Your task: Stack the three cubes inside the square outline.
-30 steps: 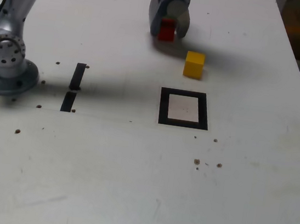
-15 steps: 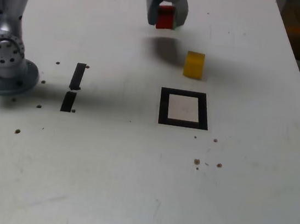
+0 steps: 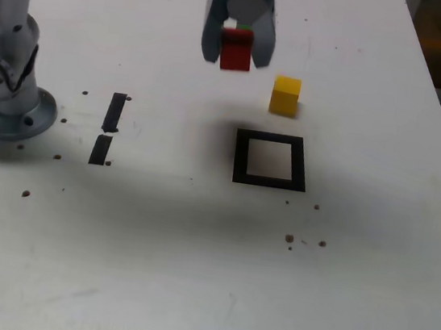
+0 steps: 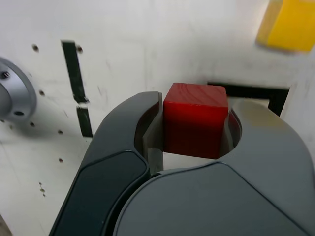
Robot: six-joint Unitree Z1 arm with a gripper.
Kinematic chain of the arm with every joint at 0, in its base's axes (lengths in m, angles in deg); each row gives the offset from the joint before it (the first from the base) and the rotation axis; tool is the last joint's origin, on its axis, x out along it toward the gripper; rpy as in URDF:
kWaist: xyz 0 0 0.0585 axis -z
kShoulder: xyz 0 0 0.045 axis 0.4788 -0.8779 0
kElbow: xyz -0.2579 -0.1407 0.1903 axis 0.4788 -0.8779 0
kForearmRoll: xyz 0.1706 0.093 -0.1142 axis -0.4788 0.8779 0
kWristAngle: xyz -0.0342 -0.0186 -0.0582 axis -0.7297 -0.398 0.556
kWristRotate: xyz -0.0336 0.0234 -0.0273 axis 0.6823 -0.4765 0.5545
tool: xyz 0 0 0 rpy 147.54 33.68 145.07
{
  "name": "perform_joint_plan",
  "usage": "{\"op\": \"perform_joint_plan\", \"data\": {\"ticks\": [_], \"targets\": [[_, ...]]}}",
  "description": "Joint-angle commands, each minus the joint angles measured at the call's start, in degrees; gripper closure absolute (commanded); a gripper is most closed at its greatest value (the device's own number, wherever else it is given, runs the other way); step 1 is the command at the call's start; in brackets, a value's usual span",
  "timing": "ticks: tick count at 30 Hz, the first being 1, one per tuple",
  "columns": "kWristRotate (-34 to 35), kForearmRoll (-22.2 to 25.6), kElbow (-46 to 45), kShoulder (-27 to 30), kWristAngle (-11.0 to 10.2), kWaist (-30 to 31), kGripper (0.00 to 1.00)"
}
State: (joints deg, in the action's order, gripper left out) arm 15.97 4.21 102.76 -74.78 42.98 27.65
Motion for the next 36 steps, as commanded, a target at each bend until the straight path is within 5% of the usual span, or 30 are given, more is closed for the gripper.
{"op": "perform_joint_plan", "data": {"ticks": [1,12,28,32,36], "targets": [[1.8,-0.4,1.8,-2.1,1.0,2.9,0.81],[5.2,-1.1,7.6,-10.1,4.1,8.7,0.81],[3.4,-5.0,5.7,-14.7,5.0,7.3,0.8],[3.3,-5.4,5.4,-14.8,5.3,7.3,0.72],[3.3,-5.4,4.8,-15.1,5.6,7.0,0.52]]}}
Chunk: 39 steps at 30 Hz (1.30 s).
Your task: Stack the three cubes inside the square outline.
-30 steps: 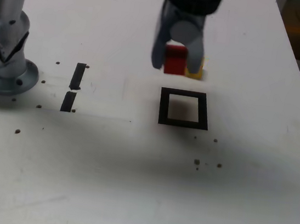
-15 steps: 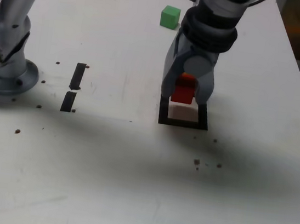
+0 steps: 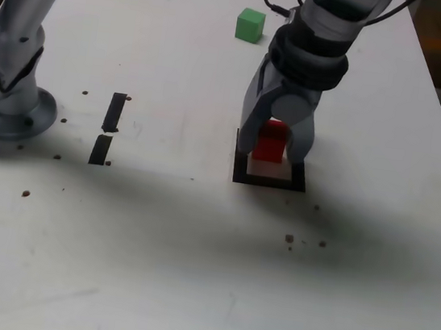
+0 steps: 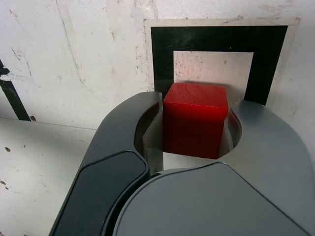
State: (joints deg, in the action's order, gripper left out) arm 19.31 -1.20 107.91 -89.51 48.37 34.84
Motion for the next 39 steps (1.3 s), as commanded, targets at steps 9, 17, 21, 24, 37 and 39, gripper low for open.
{"op": "perform_joint_plan", "data": {"ticks": [9,17,21,24,37,39], "targets": [[-1.1,-1.3,-0.9,-0.8,0.1,-0.5,0.25],[-1.3,-0.3,-0.9,2.3,-0.5,-1.0,0.12],[-2.3,2.8,1.0,5.8,-1.1,-3.1,0.1],[-5.8,5.2,2.2,8.3,-2.7,-6.9,0.09],[-37.9,5.4,8.3,5.2,-10.6,-35.4,0.04],[-39.9,5.1,8.7,4.4,-11.7,-37.5,0.04]]}}
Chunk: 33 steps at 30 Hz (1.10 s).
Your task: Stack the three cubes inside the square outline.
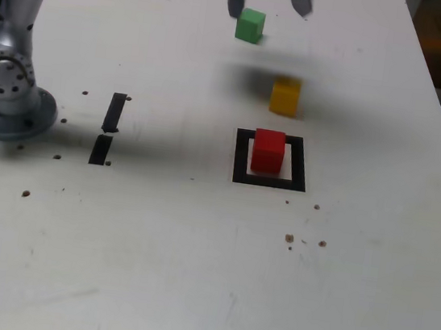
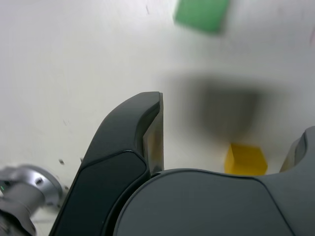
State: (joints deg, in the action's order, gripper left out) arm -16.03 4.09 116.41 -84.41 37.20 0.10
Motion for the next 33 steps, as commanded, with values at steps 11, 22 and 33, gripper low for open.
{"op": "perform_joint_plan", "data": {"ticks": [11,22,33], "targets": [[-0.9,0.5,-0.4,2.2,2.0,3.5,0.05],[10.3,-6.6,-8.2,-2.5,7.6,16.2,0.06],[10.7,-12.4,-9.9,-7.8,6.3,15.4,0.11]]}}
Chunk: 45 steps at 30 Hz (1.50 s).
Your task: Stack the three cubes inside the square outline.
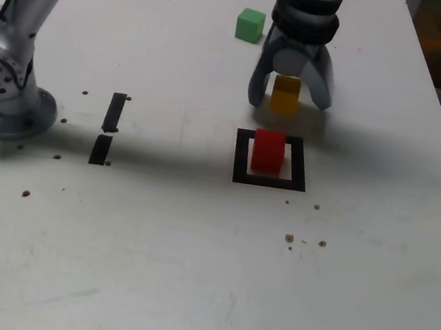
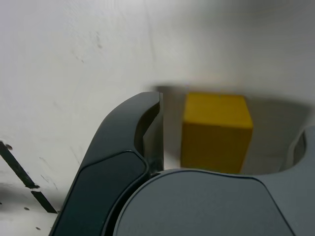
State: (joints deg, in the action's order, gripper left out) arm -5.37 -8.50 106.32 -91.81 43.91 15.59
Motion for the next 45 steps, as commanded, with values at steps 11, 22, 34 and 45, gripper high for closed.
{"op": "perform_joint_plan", "data": {"ticks": [11,22,34,45], "targets": [[1.3,-2.6,-1.2,-0.4,-2.1,-0.1,0.5],[1.5,-3.6,-1.8,2.3,-2.3,0.3,0.77],[9.4,9.5,2.1,11.4,-3.1,6.3,0.81],[24.0,14.0,6.1,8.5,1.5,19.3,0.81]]}}
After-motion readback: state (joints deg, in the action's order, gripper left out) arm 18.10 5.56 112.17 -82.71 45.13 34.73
